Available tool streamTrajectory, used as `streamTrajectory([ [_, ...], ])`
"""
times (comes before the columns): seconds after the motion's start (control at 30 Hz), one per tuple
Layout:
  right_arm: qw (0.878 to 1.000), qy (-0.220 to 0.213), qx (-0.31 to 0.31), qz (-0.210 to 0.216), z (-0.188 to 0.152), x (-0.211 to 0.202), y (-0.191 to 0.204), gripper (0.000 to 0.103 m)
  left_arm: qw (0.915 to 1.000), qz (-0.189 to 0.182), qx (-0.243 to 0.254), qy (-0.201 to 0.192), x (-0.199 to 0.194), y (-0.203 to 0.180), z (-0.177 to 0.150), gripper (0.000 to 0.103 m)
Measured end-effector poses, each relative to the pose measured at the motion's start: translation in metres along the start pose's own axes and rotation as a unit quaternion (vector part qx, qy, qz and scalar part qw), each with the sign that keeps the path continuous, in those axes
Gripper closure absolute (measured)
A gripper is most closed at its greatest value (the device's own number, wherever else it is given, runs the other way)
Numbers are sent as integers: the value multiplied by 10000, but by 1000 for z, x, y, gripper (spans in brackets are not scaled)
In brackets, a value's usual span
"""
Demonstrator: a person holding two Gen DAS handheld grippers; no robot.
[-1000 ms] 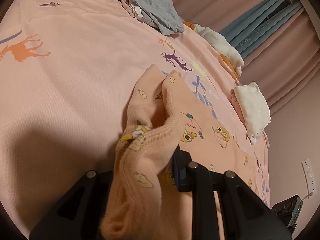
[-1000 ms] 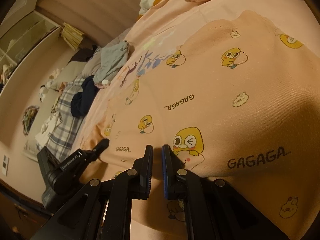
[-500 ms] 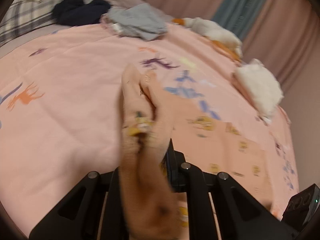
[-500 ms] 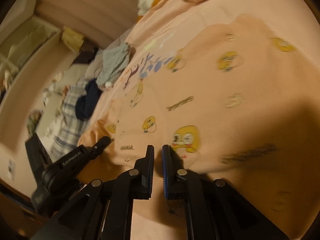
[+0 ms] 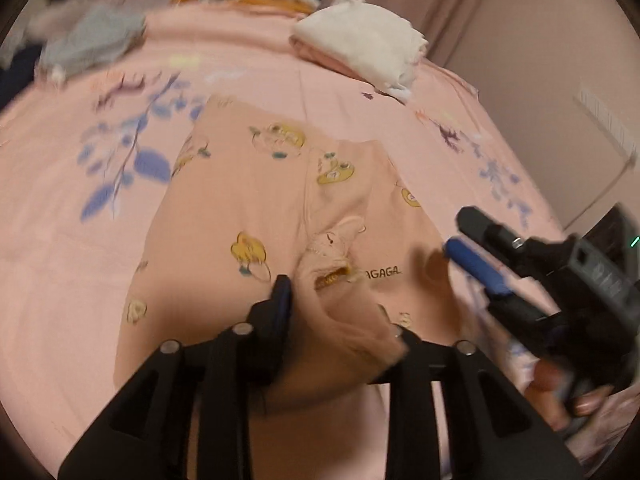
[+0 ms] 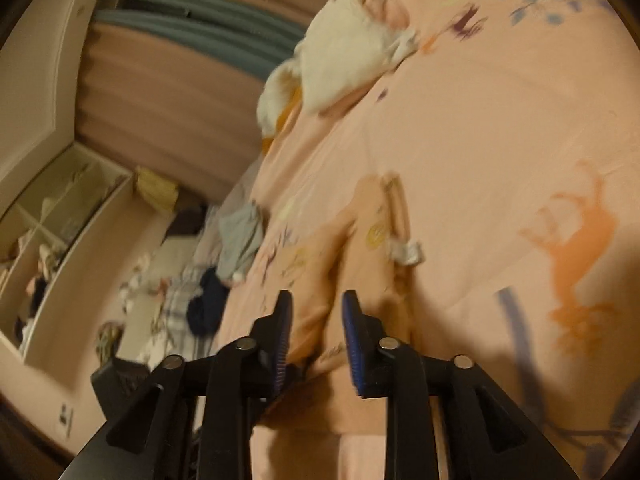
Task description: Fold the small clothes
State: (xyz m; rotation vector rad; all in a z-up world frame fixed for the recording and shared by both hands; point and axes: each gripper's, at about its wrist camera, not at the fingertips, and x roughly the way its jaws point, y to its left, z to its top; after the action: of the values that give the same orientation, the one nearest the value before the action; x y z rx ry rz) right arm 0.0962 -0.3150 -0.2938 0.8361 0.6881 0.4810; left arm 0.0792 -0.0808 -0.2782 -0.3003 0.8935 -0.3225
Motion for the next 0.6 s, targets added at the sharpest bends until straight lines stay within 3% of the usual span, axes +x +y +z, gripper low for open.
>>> streamTrajectory([
  [0.07,10000,35,-21,23,-1,7,5,54,9982,-318,-510,-90,-16,20,3,58],
  [0.13,9991,242,150,302,-1,15,2,48,9962,-412,-702,-325,-34,33,7,49],
  [0.23,9977,450,391,328,-3,26,-1,47,9945,-430,-396,-871,-58,43,5,32],
  [0.27,9978,468,385,276,-5,28,0,47,9943,-158,-187,-1042,-62,44,2,27],
  [0.33,9977,576,338,117,-8,37,6,47,9913,517,80,-1204,-59,48,-2,26],
  [0.4,9971,674,329,86,-10,43,10,47,9904,789,238,-1108,-49,57,-6,26],
  [0.6,9970,742,240,-16,-12,50,14,47,9969,396,-216,-647,-27,96,-3,26],
])
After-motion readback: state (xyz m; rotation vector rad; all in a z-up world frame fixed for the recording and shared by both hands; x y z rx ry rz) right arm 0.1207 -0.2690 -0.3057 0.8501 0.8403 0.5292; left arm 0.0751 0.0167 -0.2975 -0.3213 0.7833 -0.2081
